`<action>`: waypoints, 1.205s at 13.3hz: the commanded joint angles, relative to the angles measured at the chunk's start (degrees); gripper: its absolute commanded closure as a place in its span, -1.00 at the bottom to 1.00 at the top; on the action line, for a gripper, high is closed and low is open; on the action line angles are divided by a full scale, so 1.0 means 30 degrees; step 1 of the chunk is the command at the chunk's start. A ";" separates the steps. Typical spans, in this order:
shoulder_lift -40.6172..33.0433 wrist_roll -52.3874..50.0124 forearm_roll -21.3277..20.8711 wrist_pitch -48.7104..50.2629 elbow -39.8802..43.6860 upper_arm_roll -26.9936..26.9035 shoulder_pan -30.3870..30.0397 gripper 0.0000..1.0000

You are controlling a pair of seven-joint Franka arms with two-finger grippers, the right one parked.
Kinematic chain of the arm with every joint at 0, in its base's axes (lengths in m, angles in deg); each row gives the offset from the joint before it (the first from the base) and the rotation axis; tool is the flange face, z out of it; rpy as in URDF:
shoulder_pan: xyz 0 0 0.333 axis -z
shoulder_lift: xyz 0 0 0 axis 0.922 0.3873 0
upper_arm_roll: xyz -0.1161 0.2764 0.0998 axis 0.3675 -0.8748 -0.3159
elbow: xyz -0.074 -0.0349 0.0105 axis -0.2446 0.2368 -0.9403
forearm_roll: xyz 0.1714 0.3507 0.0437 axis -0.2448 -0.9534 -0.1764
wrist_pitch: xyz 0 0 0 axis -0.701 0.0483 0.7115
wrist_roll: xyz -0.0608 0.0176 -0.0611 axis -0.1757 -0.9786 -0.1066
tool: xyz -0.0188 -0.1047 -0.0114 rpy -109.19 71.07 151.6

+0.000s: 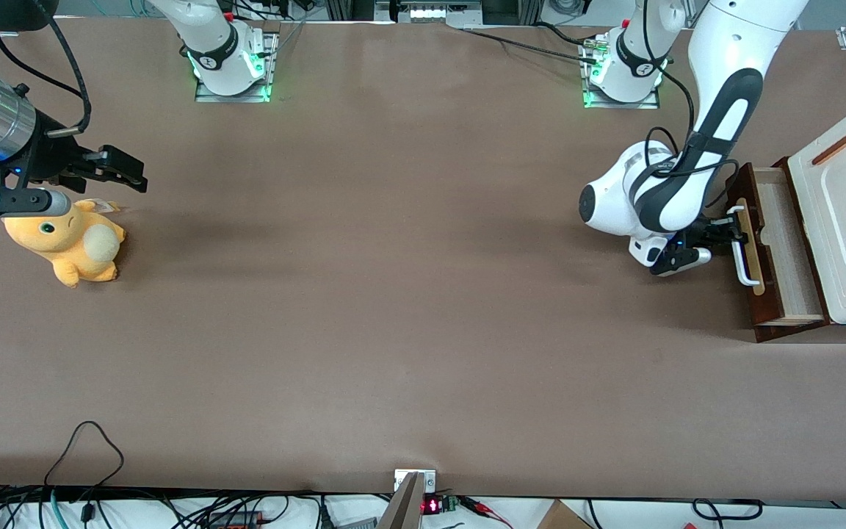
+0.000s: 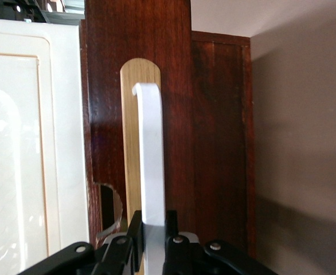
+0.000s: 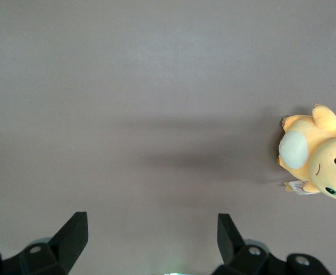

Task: Open lower drawer with left arm only
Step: 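Pull the handle away from the cabinet to slide the drawer out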

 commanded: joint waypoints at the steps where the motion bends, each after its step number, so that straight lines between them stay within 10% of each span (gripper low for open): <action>1: -0.0675 0.0249 0.1834 0.1226 0.0040 0.1191 0.0630 1.00; 4: -0.0645 0.0278 0.1834 0.1226 0.0041 0.1191 0.0630 0.99; 5: -0.0645 0.0336 0.1834 0.1226 0.0041 0.1191 0.0630 0.59; 6: -0.0732 0.0424 0.1863 0.1226 0.0041 0.1191 0.0601 -0.94; 10: -0.1288 0.0600 0.3379 0.1110 0.0622 0.1220 0.0600 -1.00; 16: -0.3864 0.4335 1.1344 0.0757 0.5830 0.1249 0.0600 -1.00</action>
